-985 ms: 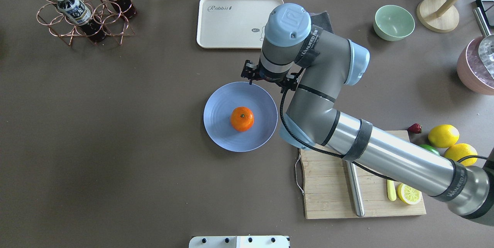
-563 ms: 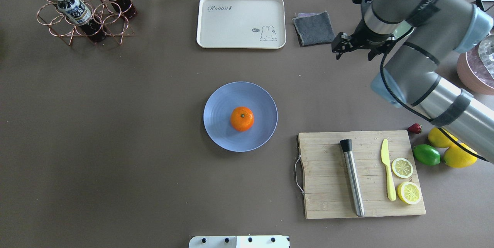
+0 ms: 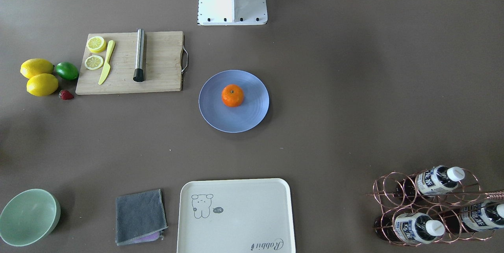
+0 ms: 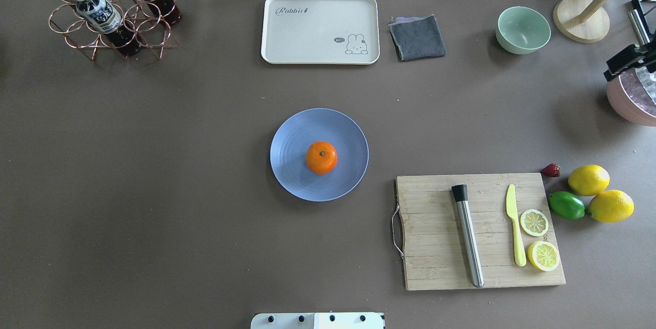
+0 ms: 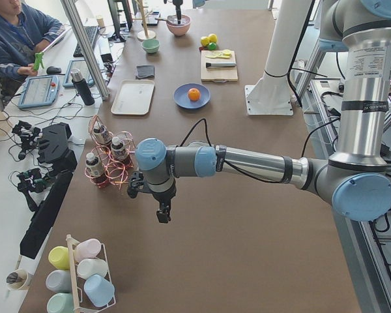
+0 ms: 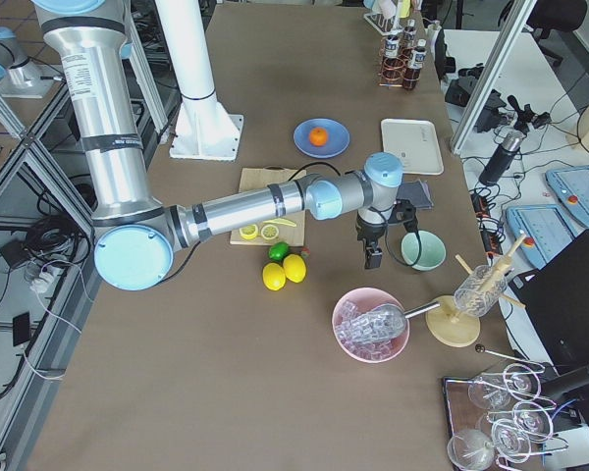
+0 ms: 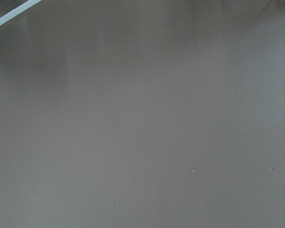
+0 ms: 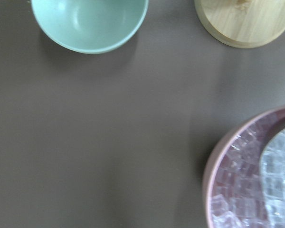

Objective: Pick orange to plate

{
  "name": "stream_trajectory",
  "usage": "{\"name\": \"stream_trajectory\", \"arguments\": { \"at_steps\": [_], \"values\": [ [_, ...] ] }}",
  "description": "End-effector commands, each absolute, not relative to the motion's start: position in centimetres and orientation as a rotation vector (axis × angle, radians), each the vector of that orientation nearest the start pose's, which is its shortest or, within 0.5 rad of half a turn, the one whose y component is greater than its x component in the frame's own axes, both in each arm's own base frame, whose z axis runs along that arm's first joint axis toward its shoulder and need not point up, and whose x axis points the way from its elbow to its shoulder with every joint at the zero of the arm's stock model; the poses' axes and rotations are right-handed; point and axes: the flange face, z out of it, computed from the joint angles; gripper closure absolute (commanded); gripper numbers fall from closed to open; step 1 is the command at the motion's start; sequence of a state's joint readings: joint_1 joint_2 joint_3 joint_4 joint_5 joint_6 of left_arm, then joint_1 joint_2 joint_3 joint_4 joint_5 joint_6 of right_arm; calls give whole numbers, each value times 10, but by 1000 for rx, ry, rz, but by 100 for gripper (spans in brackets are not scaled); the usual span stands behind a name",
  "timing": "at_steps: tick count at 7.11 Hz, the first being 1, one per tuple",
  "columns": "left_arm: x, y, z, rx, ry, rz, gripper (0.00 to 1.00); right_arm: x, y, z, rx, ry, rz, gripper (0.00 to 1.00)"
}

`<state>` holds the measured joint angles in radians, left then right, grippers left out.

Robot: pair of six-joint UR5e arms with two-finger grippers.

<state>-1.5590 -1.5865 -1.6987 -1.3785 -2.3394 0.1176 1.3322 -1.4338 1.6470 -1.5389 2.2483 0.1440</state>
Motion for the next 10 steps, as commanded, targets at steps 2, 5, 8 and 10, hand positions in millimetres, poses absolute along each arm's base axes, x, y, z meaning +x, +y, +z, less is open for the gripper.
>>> {"name": "stream_trajectory", "arguments": {
  "at_steps": [2, 5, 8, 10],
  "values": [
    [-66, -494, 610, 8, 769, 116, 2, 76, -511, 644, 105, -679, -146, 0],
    [-65, -492, 616, -2, 768, 110, 2, 105, -493, 649, 61, -681, -58, 0],
    [-64, -492, 619, -6, 766, 111, 2, 103, -461, 676, -15, -685, 28, 0],
    [-64, -492, 621, -11, 767, 108, 2, 101, -460, 675, -21, -693, 32, 0]
  ]
}}
